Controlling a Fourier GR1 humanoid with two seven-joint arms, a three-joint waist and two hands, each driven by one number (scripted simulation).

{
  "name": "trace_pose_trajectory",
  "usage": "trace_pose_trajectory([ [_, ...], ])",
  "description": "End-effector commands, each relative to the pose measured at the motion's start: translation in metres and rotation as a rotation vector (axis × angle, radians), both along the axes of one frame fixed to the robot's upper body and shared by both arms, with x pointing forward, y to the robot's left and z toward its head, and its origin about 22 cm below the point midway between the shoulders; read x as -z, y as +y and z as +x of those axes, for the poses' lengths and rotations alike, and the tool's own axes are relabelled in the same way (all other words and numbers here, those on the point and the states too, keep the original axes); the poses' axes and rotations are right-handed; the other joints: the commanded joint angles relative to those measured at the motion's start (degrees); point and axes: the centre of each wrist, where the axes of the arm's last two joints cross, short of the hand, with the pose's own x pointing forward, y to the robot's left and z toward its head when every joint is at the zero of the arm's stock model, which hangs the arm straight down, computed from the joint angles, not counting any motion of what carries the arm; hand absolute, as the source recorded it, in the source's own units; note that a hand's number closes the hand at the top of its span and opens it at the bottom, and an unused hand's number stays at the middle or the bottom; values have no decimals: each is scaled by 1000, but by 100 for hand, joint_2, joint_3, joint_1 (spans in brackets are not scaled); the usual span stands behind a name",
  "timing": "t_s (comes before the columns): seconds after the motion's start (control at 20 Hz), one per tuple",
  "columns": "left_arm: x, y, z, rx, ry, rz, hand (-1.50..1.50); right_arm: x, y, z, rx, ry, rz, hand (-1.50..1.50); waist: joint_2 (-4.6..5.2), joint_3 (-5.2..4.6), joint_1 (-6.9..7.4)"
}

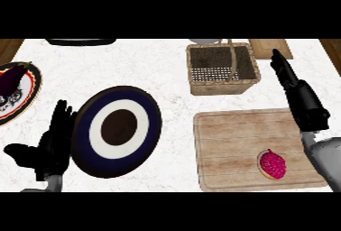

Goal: Pick the cupcake from the cutting board and place it in the basket

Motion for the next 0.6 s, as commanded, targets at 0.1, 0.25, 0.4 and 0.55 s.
trace_pose_trajectory([
  [0.1,-8,4,13,92,43,135,0,27,20,-5,-411,108,308,150,-68,73,90],
  [0.25,-16,11,17,168,41,238,0,29,56,-10,-707,141,493,150,78,169,243],
  [0.4,-9,11,15,199,109,244,0,5,105,-28,-1049,-122,787,150,-88,148,57],
  [0.55,-16,34,16,172,191,300,0,23,43,-51,-1059,-211,798,-150,-241,48,-245],
])
